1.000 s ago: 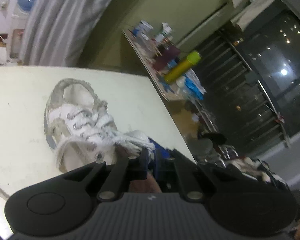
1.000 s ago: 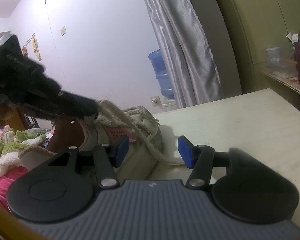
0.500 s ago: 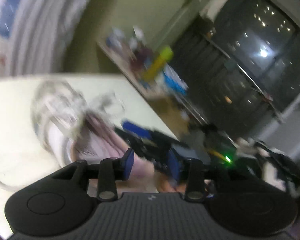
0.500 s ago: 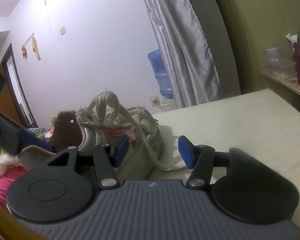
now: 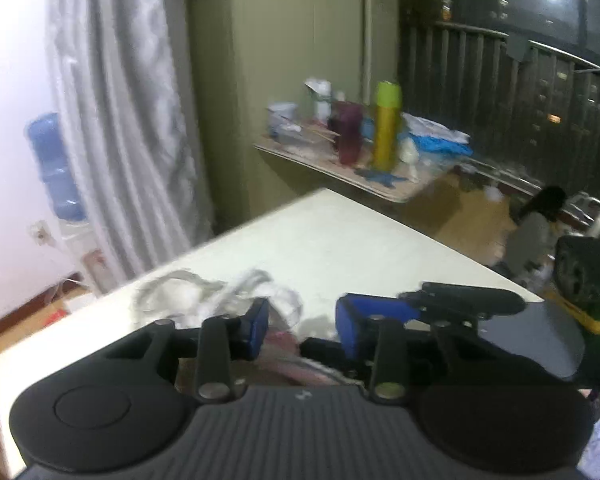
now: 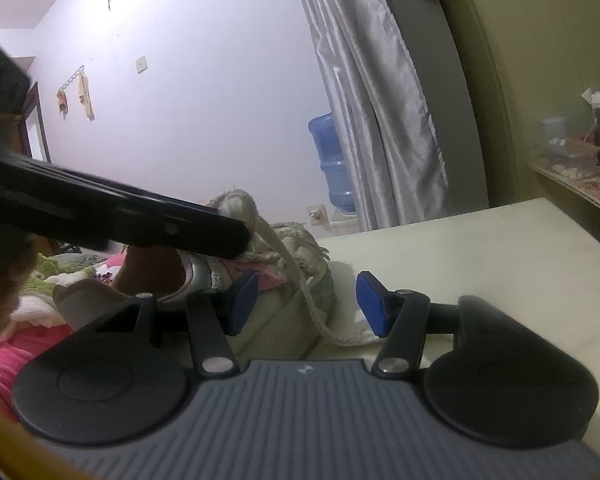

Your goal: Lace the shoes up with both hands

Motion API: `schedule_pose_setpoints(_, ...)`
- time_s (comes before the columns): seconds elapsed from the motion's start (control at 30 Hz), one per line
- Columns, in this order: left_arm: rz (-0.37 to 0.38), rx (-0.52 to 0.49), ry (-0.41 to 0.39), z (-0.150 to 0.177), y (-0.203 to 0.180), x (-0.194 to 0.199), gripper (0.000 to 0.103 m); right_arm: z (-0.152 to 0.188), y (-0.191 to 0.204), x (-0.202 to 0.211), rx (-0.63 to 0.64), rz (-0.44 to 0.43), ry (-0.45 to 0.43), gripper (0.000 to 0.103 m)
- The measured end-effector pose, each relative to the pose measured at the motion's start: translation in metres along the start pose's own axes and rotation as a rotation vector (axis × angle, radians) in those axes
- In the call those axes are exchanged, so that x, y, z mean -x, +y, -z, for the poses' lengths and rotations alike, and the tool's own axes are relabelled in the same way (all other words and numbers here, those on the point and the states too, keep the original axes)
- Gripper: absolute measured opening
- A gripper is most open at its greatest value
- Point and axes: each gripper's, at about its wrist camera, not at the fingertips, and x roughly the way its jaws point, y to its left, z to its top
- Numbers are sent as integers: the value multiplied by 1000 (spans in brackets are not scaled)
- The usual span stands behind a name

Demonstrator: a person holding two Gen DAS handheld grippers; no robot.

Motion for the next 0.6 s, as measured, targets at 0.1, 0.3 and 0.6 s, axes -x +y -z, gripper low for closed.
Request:
schedule_pose_setpoints(0.1, 71, 98, 4, 7, 18, 1, 11, 3, 13, 2, 0, 0, 1, 54)
schedule_pose_setpoints(0.3, 445, 423, -133, 28, 71, 10, 36, 11, 39, 10, -6, -4, 3, 55)
schedule_pose_setpoints(0.6, 509, 106, -291, 66, 27, 42, 49, 21, 75, 20, -29, -6, 12, 55)
